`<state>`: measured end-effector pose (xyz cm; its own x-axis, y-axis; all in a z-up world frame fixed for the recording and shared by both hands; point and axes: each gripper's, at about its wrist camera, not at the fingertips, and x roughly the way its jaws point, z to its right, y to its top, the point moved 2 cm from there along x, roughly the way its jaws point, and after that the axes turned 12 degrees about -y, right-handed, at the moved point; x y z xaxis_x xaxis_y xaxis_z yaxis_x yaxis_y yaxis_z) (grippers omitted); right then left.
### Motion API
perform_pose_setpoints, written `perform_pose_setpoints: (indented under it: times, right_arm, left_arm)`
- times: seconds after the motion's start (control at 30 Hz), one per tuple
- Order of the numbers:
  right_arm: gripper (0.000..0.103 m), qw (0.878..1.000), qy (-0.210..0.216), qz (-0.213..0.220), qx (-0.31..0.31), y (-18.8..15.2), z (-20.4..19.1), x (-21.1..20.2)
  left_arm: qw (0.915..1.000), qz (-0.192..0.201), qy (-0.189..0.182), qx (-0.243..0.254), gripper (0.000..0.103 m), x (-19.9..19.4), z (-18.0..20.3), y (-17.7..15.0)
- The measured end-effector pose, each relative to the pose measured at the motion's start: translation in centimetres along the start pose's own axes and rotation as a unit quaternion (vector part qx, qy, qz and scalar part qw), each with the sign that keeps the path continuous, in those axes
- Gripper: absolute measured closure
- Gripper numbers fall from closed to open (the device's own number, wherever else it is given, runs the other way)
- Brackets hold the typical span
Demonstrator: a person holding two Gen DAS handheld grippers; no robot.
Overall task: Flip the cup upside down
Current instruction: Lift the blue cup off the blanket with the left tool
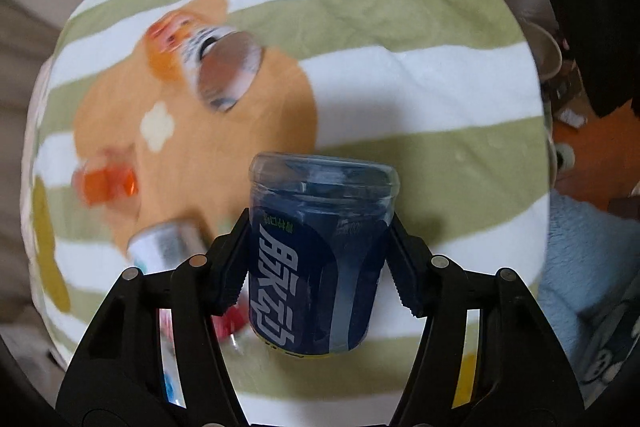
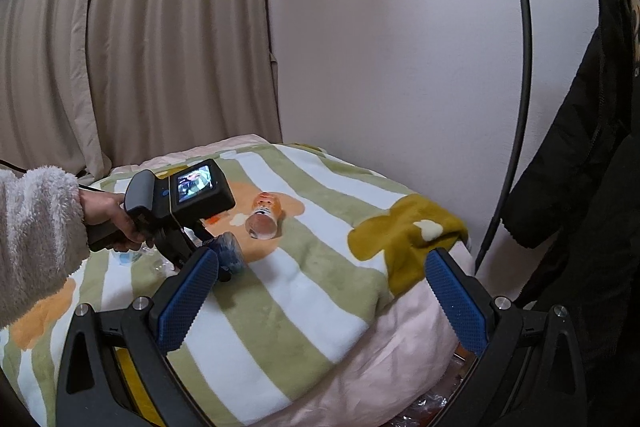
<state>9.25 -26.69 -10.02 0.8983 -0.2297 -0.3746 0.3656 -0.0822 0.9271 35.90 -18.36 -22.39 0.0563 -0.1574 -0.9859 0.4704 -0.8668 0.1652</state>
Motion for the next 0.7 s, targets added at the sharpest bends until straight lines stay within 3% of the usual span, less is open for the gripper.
perform_pose_setpoints:
  times: [0.23, 0.33, 0.43, 0.57, 0.7]
  right_arm:
    - [0.0, 0.999, 0.033, 0.023, 0.002, 1.2, -1.6, -2.4]
    - [0.0, 0.998, 0.055, 0.032, 0.004, 1.4, -2.5, -3.6]
    - [0.0, 0.996, 0.077, 0.037, 0.004, 1.5, -3.5, -4.7]
    - [0.0, 0.994, 0.1, 0.039, 0.003, 1.3, -4.5, -6.0]
    - [0.0, 0.994, 0.101, 0.043, -0.011, 1.0, -4.8, -7.4]
  left_arm:
    - [0.9969, -0.008, 0.009, -0.078, 0.045, -6.4, 2.5, -6.1]
    - [0.9905, -0.009, -0.01, -0.137, 0.045, -6.9, 2.7, -8.4]
    - [0.9753, 0.005, -0.051, -0.215, 0.045, -6.4, 2.7, -10.8]
    - [0.95, 0.021, -0.073, -0.303, 0.045, -3.3, 2.2, -12.7]
    - [0.9323, 0.03, -0.083, -0.351, 0.045, -0.2, 1.2, -13.1]
